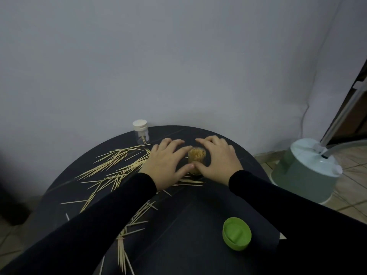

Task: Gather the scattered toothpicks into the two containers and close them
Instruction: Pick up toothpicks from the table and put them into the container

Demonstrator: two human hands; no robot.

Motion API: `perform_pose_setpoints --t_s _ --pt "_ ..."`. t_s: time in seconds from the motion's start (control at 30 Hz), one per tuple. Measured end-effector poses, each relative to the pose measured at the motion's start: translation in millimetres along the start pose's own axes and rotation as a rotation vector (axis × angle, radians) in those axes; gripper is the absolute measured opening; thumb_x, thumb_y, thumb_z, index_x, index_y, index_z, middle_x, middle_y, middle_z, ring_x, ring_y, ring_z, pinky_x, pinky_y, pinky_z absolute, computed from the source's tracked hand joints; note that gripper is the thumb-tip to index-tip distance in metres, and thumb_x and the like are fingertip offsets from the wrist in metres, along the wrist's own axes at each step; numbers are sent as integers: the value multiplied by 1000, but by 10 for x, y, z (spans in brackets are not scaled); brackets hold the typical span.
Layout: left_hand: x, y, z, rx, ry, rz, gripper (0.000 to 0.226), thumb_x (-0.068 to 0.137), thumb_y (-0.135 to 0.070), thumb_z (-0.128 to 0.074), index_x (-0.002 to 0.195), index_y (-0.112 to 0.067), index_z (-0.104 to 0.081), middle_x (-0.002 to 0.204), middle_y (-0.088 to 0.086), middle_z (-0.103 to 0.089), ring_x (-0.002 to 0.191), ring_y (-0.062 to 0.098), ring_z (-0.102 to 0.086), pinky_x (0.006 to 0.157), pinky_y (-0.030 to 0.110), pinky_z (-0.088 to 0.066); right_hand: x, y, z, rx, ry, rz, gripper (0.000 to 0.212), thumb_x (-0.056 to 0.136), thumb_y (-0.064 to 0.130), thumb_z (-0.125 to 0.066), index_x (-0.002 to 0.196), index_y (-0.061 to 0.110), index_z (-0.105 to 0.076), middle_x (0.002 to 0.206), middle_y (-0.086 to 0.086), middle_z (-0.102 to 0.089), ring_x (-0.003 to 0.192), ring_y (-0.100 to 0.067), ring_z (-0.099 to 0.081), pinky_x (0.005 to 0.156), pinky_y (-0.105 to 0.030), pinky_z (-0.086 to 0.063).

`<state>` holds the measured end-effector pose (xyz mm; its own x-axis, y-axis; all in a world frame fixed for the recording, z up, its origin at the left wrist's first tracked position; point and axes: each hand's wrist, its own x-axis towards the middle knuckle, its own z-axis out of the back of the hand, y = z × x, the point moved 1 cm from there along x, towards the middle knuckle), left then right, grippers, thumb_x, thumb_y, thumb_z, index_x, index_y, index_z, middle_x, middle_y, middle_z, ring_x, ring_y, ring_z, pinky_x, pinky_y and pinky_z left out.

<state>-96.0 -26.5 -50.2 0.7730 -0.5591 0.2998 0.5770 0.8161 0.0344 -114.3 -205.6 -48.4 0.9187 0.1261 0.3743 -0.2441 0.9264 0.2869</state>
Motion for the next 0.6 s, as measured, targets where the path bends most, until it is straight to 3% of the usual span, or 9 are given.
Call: perform_pose_setpoints --t_s 0.1,0.2,0.33,0.6 --pt "-132 177 48 -7 31 27 51 93 -56 -40 139 -34 -40 141 -7 -39 130 14 -30 106 35 -29 -44 190 65 6 -95 220 34 85 37 -64 117 25 -62 111 6 -57 102 -13 -52 89 -36 -46" --pt "-305 361 53 -12 224 -58 39 93 -46 -49 132 -38 -49 134 -13 -43 119 9 -33 102 28 -32 -111 399 25 -10 41 358 21 91 30 -60 109 22 -67 104 6 -60 92 -12 -57 80 -33 -53" --pt "-449 505 -3 -34 304 -46 36 93 -43 -52 129 -39 -52 128 -18 -48 110 4 -36 94 20 -33 -137 485 -219 -190 394 216 38 96 30 -53 132 18 -52 127 0 -50 105 -20 -57 88 -35 -51" --pt "-472 492 -101 -30 300 -49 38 94 -49 -46 129 -36 -54 124 -14 -53 110 8 -43 96 28 -40 6 473 -360 -269 529 161 28 98 21 -51 125 14 -58 120 -5 -53 102 -21 -58 85 -33 -52"
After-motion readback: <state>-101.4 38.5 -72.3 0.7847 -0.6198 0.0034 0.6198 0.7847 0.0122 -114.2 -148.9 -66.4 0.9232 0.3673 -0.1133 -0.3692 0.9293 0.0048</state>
